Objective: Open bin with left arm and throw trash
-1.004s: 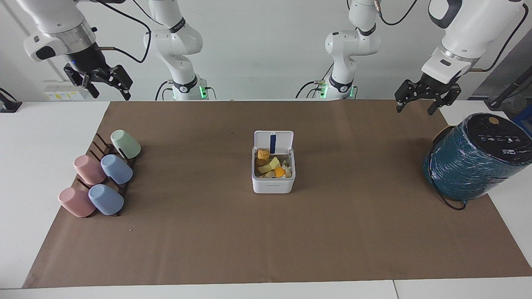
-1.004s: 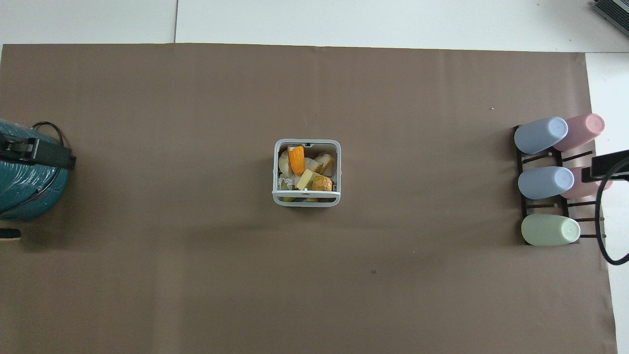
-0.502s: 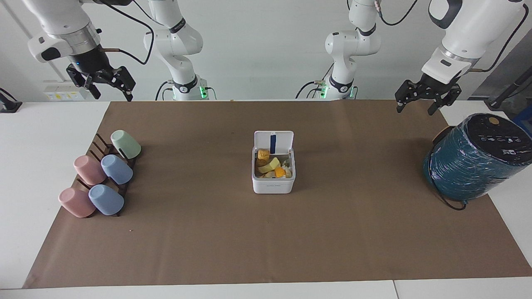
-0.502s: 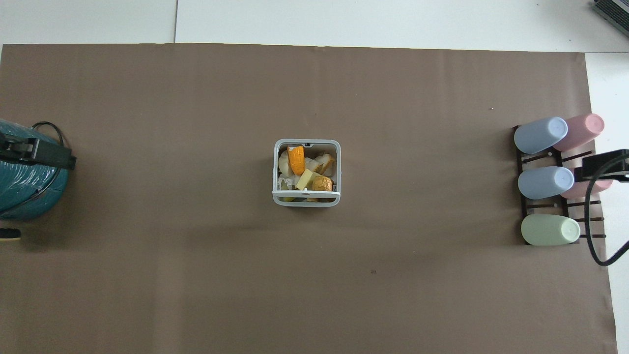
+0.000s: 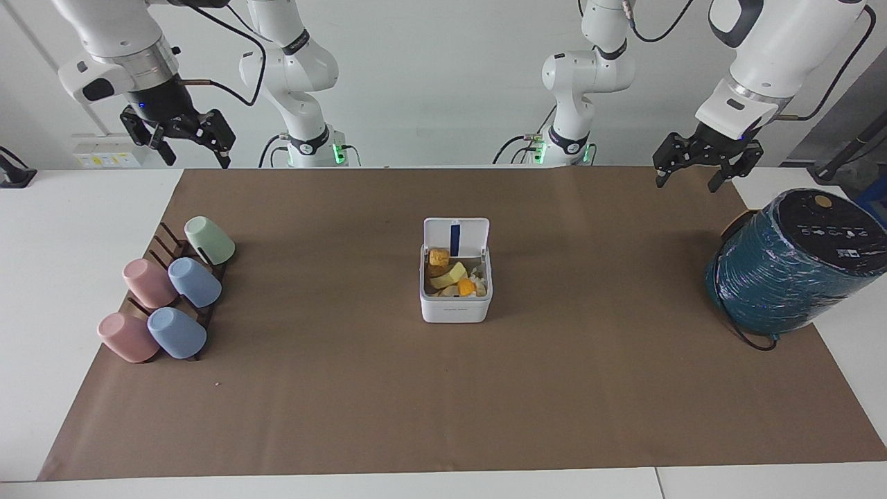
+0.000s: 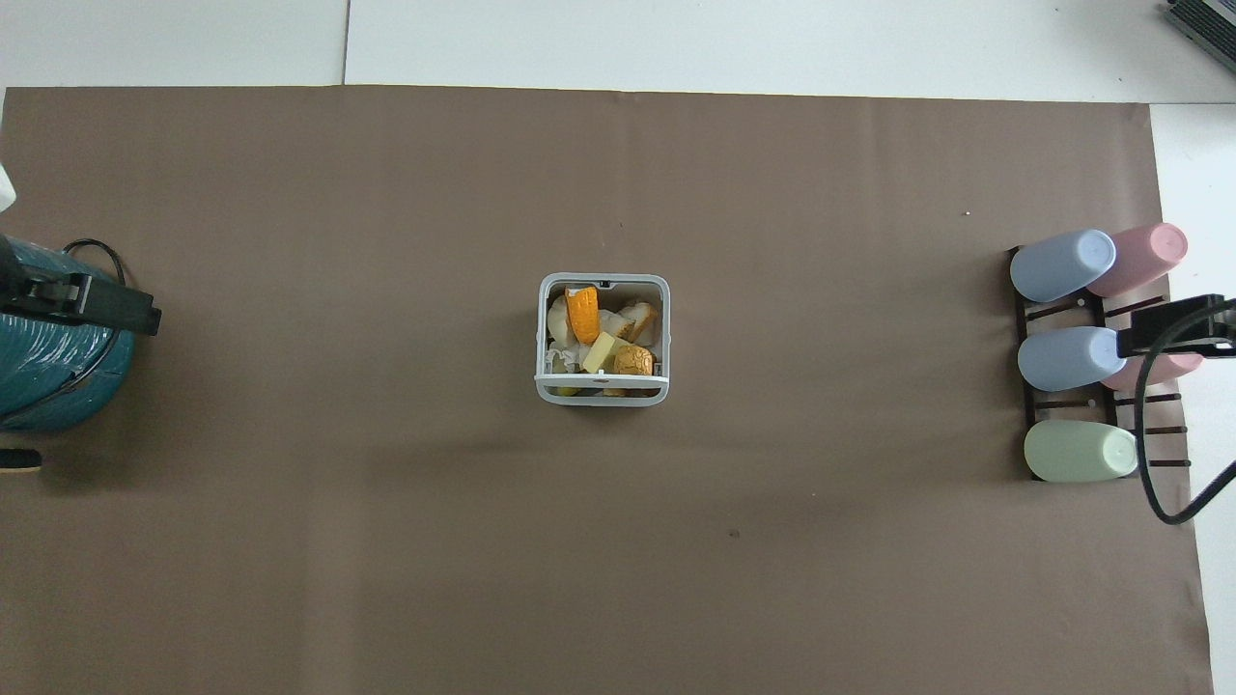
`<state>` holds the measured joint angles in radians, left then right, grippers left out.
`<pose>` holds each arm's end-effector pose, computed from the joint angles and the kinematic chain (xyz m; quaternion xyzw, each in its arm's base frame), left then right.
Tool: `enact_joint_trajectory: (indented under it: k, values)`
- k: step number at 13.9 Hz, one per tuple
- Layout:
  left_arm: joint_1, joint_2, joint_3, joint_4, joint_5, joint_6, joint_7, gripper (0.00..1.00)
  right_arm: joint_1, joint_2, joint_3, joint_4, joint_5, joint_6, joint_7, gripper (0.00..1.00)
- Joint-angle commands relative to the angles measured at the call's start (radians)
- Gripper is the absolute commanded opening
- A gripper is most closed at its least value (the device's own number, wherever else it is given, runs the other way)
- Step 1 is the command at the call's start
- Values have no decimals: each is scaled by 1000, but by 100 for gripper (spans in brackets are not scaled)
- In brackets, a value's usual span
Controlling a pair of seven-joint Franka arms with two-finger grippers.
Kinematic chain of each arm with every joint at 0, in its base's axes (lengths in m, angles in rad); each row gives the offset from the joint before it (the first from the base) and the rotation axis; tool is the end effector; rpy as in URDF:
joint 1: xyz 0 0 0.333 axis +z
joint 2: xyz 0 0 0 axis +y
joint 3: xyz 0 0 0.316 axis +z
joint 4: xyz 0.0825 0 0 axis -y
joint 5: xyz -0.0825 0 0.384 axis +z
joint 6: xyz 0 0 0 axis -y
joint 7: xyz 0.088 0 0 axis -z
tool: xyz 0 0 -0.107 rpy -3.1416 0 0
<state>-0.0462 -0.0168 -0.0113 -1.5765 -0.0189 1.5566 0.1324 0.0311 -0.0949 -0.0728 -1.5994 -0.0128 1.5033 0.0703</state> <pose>0.5469 -0.0336 0.6298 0.9954 -0.0949 -0.0012 0.0094 0.5172 -0.0251 0.6559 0.9984 -0.0562 -0.0007 0.0030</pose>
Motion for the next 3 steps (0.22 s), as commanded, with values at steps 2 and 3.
enact_joint_trajectory:
  k: [2, 3]
  values:
    - [9, -20, 1, -25, 16, -4, 1, 100, -13, -28, 4, -31, -9, 12, 14, 100]
    - [11, -22, 1, -31, 16, -3, 3, 100, -13, -28, 4, -31, -9, 11, 14, 100]
